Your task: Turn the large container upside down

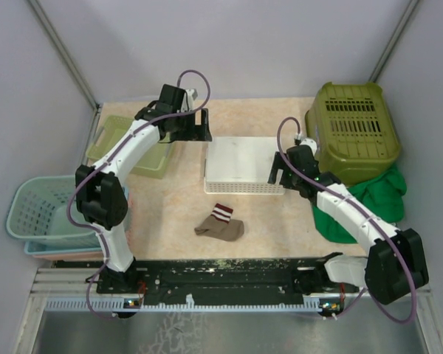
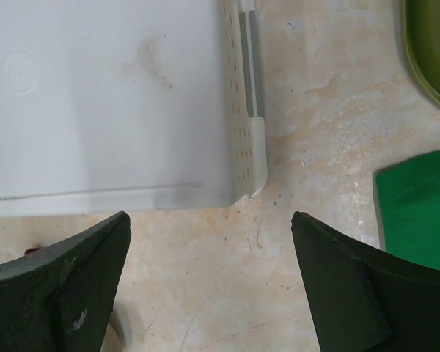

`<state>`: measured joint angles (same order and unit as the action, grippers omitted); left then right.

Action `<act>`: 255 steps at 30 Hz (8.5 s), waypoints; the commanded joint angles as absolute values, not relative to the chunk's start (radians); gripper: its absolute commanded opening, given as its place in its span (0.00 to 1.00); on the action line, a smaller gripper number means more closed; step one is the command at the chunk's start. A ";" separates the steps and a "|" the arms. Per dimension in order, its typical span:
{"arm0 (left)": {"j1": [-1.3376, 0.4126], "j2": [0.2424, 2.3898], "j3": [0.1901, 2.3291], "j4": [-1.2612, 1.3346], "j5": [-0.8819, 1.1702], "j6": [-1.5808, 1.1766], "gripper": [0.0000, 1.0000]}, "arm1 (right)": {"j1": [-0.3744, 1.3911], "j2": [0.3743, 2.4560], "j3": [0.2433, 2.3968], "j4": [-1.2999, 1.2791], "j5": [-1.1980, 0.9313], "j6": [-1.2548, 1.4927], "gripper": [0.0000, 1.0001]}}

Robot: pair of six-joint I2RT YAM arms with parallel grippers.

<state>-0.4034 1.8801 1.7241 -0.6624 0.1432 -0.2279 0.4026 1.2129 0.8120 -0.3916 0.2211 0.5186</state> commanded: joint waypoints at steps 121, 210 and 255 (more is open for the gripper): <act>-0.386 1.756 1.759 -0.672 0.520 -0.366 0.00 | 0.294 1.061 1.001 -0.383 0.225 0.467 0.69; -0.403 1.601 1.408 -0.374 0.430 -0.501 0.99 | 0.281 0.979 0.987 -0.385 0.131 0.437 0.74; -0.083 1.662 1.153 -0.352 0.483 -0.540 0.99 | 0.281 0.981 0.921 -0.405 -0.036 0.466 0.76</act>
<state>0.0063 1.6138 1.1519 -0.3218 0.4961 -0.5632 0.2848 0.9630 0.9424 -0.4343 0.0761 0.4419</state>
